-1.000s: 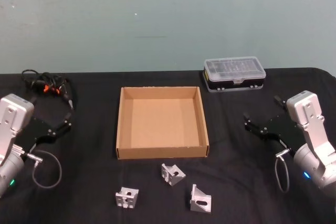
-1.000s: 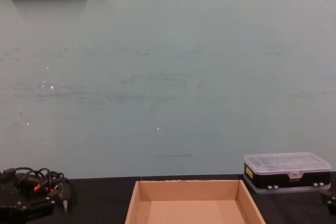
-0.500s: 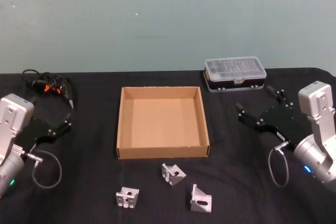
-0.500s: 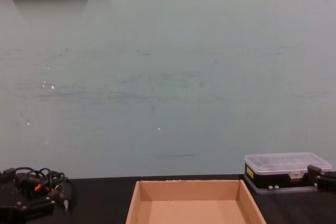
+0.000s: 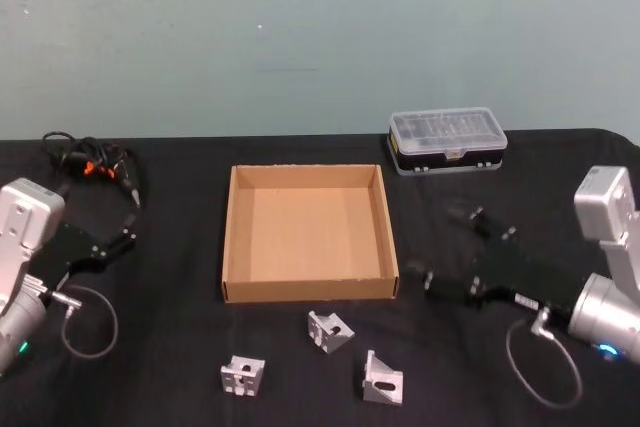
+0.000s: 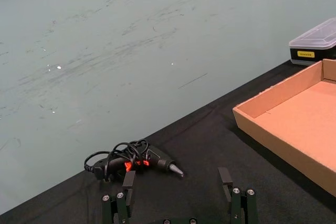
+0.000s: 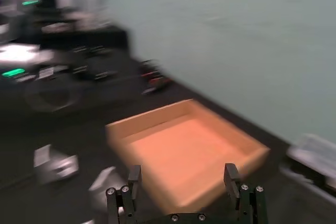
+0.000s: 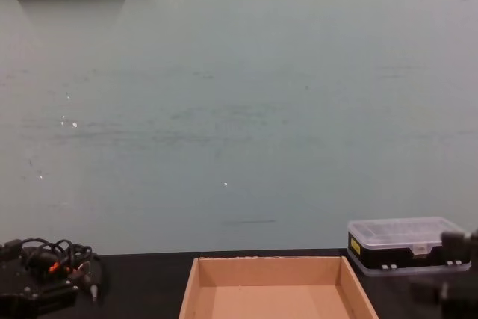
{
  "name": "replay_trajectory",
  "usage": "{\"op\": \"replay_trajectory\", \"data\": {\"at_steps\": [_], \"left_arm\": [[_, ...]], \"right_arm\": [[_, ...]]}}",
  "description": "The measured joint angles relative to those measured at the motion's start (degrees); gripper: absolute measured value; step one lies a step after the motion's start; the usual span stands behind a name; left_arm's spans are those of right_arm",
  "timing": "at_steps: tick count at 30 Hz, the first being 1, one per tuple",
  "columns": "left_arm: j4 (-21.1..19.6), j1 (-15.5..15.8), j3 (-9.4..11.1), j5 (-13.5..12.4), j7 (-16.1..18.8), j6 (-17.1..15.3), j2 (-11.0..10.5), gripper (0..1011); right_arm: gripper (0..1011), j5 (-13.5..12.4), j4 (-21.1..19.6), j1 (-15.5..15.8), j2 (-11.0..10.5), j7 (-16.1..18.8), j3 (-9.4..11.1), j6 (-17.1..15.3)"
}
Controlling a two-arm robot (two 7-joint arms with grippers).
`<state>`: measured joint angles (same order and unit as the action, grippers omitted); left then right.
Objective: Use one hand to pick up the angle iron from the table and place it into the box.
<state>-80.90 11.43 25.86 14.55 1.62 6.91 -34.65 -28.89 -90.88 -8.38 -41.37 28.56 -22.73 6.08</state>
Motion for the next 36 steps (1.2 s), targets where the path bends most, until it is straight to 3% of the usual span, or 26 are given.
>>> {"op": "replay_trajectory", "data": {"at_steps": [3, 7, 13, 20, 36], "left_arm": [[0.0, 0.0, 0.0, 0.0, 0.0, 0.0, 0.0, 1000], [0.0, 0.0, 0.0, 0.0, 0.0, 0.0, 0.0, 1000], [0.0, 0.0, 0.0, 0.0, 0.0, 0.0, 0.0, 1000], [0.0, 0.0, 0.0, 0.0, 0.0, 0.0, 0.0, 1000], [0.0, 0.0, 0.0, 0.0, 0.0, 0.0, 0.0, 1000]], "right_arm": [[1003, 0.16, -0.7, -1.32, -2.61, 8.06, -1.97, -0.74], [1003, 0.92, -0.9, -2.81, -4.34, 14.75, -3.96, -1.29], [1003, 2.7, -0.57, -5.24, -5.48, 20.55, -7.41, -3.16], [1003, 5.41, 0.47, -7.67, -4.76, 21.31, -11.26, -7.22], [1003, 8.76, 2.33, -10.95, -1.73, 18.71, -15.57, -12.99]]}}
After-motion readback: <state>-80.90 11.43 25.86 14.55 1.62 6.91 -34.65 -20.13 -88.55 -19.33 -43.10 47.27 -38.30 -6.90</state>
